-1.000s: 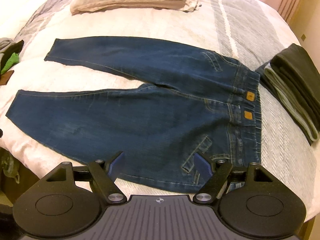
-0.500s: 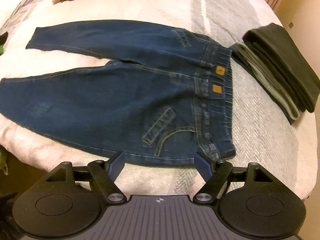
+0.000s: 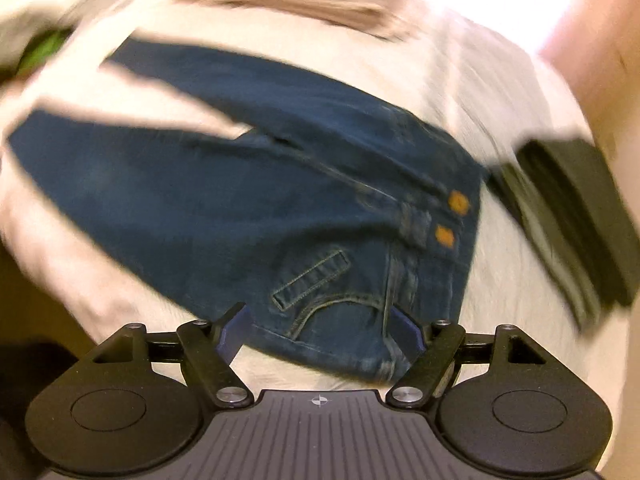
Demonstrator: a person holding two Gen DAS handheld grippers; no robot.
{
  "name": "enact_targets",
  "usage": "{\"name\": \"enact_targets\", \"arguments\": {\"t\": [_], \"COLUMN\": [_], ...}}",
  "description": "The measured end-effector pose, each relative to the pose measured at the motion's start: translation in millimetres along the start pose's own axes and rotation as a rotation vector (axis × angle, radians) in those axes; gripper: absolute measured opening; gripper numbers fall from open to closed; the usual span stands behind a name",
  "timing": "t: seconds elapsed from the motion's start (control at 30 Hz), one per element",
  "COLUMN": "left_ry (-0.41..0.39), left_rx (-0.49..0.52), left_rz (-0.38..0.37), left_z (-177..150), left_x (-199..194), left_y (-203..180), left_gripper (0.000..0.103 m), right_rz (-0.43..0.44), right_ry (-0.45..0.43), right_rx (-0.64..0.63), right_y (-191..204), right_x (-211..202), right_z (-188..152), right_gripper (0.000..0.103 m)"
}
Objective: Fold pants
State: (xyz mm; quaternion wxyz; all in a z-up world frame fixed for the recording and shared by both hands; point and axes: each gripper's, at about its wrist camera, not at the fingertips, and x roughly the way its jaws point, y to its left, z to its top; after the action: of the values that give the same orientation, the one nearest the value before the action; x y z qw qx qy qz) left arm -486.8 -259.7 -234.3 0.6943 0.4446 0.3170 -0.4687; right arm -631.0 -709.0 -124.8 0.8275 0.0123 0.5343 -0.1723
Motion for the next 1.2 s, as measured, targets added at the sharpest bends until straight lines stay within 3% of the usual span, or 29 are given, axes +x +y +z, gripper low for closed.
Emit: {"name": "enact_targets", "arguments": {"t": [0.1, 0.2, 0.33, 0.57, 0.6, 0.63, 0.73, 1.03, 1.2], "left_ry": [0.022, 0.036, 0.028, -0.014, -0.024, -0.028, -0.043, -0.047, -0.017], "left_rx": [0.125, 0.248, 0.409, 0.587, 0.608, 0.616, 0.596, 0.398, 0.368], "left_rz": [0.011, 0.036, 0.093, 0.126, 0.127, 0.127, 0.124, 0.116, 0.139], "left_z": [-34.6, -66.8, -99.0, -121.6, -122.1, -121.4, -114.2, -71.8, -60.8], "left_x": [23.0, 53.2, 90.1, 140.8, 144.3, 146.2, 144.5, 118.5, 114.4], "left_y": [4.4, 13.9, 30.3, 63.5, 66.0, 68.9, 80.9, 103.2, 100.0], "left_gripper": [0.084, 0.070, 0.052, 0.039, 0.033, 0.020, 0.005, 0.005, 0.005], "right_rz": [-0.015, -0.024, -0.022, -0.043, -0.052, -0.060, -0.105, -0.214, -0.195], "right_ry": [-0.034, -0.051, -0.049, -0.056, -0.060, -0.062, -0.078, -0.031, -0.038], "right_rx": [-0.199, -0.329, -0.427, -0.553, -0.562, -0.564, -0.586, -0.659, -0.713], "right_y": [27.9, 47.8, 68.4, 93.7, 95.0, 96.0, 94.1, 51.2, 25.5], "right_x": [17.1, 34.0, 61.9, 102.0, 104.9, 107.2, 108.9, 119.3, 112.7], "right_z": [-12.6, -23.1, -28.2, -37.1, -38.8, -40.7, -48.3, -79.4, -99.5], "right_gripper": [0.070, 0.058, 0.054, 0.048, 0.048, 0.048, 0.048, 0.047, 0.046]}}
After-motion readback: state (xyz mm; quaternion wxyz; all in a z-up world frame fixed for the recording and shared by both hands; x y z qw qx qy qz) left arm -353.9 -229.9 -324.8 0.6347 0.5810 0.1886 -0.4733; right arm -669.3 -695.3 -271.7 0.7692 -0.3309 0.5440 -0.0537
